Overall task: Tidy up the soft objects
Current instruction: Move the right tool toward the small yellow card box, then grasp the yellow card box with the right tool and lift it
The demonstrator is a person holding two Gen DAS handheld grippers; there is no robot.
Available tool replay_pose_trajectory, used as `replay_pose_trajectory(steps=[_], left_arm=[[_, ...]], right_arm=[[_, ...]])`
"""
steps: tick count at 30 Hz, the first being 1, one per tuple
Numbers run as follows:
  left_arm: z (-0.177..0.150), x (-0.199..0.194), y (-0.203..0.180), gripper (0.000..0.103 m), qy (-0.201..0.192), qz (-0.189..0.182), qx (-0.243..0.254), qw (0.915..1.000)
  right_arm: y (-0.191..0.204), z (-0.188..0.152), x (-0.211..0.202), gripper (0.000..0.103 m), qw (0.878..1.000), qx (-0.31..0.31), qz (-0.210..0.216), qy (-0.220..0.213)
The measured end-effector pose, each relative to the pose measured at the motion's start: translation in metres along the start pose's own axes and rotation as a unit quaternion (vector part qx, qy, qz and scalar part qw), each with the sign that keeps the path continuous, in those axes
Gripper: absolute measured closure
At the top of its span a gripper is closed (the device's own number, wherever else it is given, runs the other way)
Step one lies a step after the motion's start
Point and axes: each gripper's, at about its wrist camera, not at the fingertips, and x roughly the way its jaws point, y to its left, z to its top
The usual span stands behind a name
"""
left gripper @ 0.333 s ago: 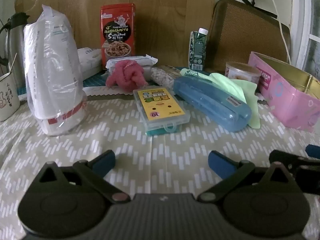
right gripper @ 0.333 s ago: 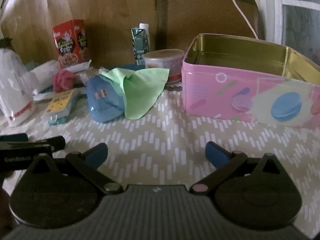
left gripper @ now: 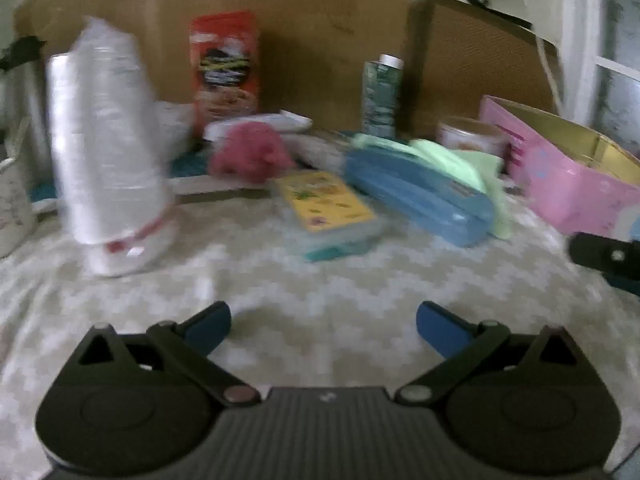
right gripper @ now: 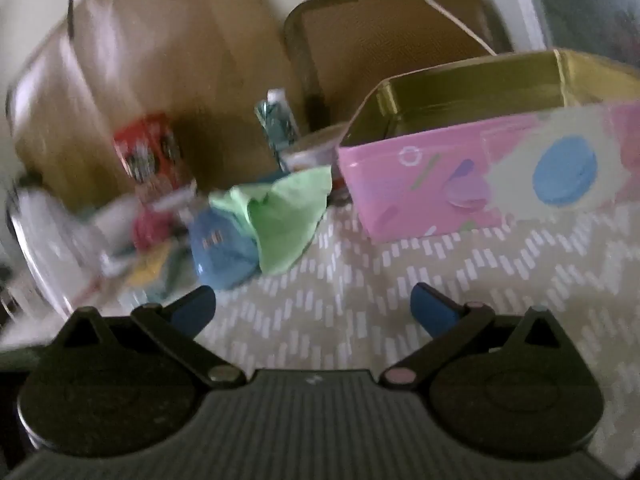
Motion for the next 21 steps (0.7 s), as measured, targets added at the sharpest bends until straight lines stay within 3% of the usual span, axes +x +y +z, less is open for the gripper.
replay_pose_trajectory(steps=[5, 7, 9, 12, 16, 20, 21], left_arm=[[0.006, 0.001, 0.031, 0.000, -0.036, 0.047, -0.021, 0.9980], [0.009, 0.009, 0.044, 0.001, -0.026, 0.042, -0.047, 0.9977], [0.011, 0.015, 0.059, 0.002, -0.014, 0.008, -0.094, 0.9955], [0.010, 0.015, 0.068, 0.005, -0.028, -0.003, -0.130, 0.9911], [0.003, 0.005, 0.082, 0.007, -0.056, -0.010, -0.178, 0.9824], [-0.005, -0.003, 0.108, 0.007, -0.080, -0.022, -0.254, 0.9636], [-0.005, -0.002, 0.111, 0.007, -0.080, -0.022, -0.264, 0.9608]], right_arm=[[0.029, -0.002, -0.008, 0.001, 0.999, -0.027, -0.013, 0.013], [0.036, 0.008, 0.003, 0.018, 0.998, -0.050, -0.013, 0.024], [0.055, 0.008, 0.006, 0.035, 0.996, -0.082, -0.006, 0.026], [0.085, 0.011, 0.015, 0.044, 0.991, -0.124, 0.035, 0.037], [0.126, 0.015, 0.041, 0.046, 0.977, -0.193, 0.080, 0.053], [0.156, 0.012, 0.070, 0.044, 0.961, -0.247, 0.104, 0.070], [0.157, 0.007, 0.075, 0.040, 0.959, -0.255, 0.106, 0.069]])
